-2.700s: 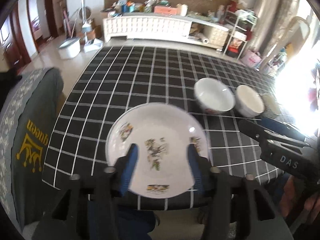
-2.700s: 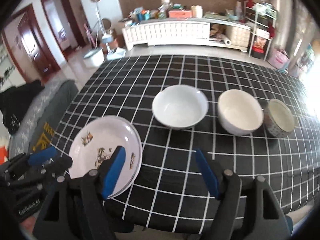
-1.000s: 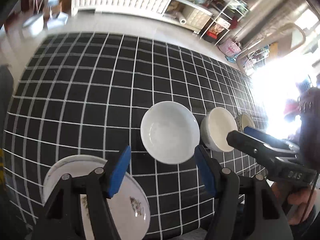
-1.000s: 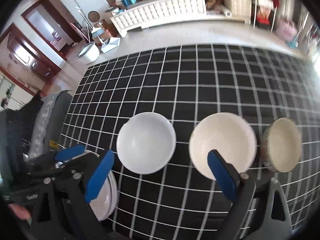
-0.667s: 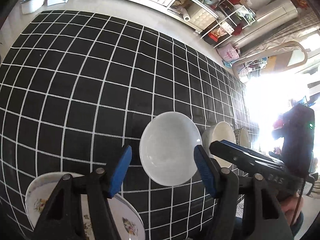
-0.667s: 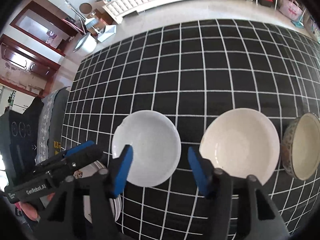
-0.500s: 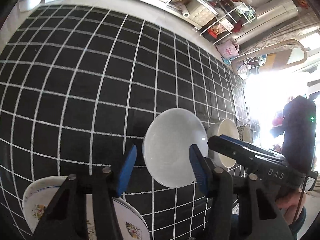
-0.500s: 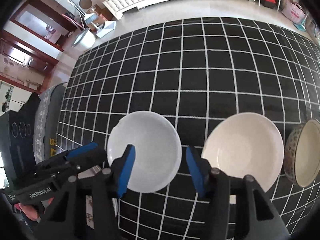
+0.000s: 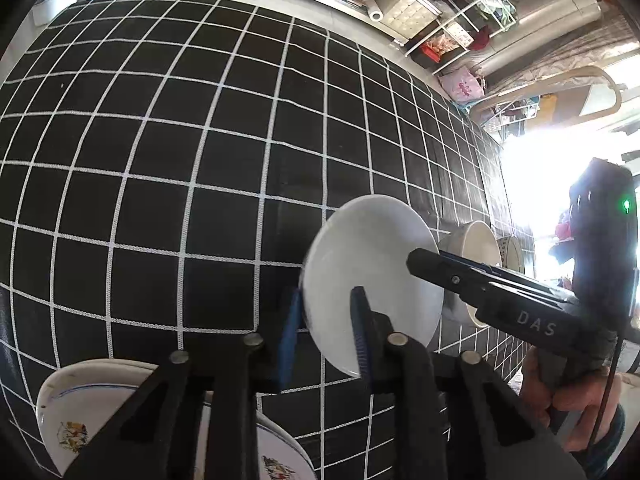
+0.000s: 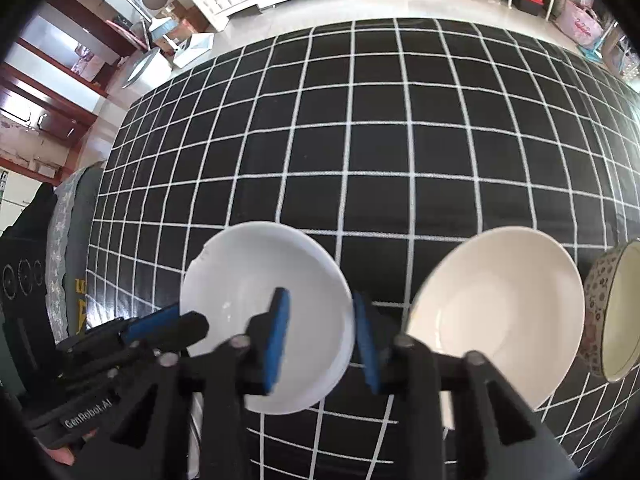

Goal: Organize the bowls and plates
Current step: 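Grasp the rim of the plain white bowl with the right gripper, then carry the plain white bowl beside the plate stack with the right gripper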

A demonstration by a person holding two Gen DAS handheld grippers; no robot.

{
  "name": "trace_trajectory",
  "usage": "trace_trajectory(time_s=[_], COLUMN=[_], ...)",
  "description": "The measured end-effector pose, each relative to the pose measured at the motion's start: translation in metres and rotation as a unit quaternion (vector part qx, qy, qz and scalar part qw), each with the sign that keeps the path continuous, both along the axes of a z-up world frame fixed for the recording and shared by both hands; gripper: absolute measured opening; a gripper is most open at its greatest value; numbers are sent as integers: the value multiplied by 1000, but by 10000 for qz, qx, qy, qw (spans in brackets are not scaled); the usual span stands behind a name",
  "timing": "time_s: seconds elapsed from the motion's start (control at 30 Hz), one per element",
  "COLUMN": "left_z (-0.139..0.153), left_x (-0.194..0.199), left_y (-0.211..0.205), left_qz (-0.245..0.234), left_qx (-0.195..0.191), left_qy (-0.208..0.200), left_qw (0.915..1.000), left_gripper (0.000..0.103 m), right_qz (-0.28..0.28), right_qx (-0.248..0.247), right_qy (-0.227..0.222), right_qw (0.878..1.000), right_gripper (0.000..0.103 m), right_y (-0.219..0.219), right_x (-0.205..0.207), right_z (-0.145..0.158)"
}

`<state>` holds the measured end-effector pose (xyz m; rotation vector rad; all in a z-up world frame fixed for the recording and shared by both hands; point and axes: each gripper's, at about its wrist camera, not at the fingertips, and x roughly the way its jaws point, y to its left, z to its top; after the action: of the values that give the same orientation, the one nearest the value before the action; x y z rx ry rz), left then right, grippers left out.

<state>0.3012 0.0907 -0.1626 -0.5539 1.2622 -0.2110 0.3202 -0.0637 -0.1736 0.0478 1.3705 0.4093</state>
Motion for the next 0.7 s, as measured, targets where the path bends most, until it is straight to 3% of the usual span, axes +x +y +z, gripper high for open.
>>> trace_trajectory(time_s=[0.17,0.37,0.7], left_z=[-8,-14,-7], left_x=[-1,-4,-6], left_y=[7,10,-11], left_qz=[7,-60,-181], left_qx=[14,202,612], left_qy=[65,87,70], left_qw=[10000,9997,9979], left_gripper=[14,9,9], right_qz=[-23,-58,-243], right_qx=[-38,-108,-120], right_qy=[108,-48,-332], right_qw=[9999,9999,9991], right_gripper=[33,12,8], right_y=[-6,-10,-19], right_x=[-2,-10,-17], right_z=[-6,-8,0])
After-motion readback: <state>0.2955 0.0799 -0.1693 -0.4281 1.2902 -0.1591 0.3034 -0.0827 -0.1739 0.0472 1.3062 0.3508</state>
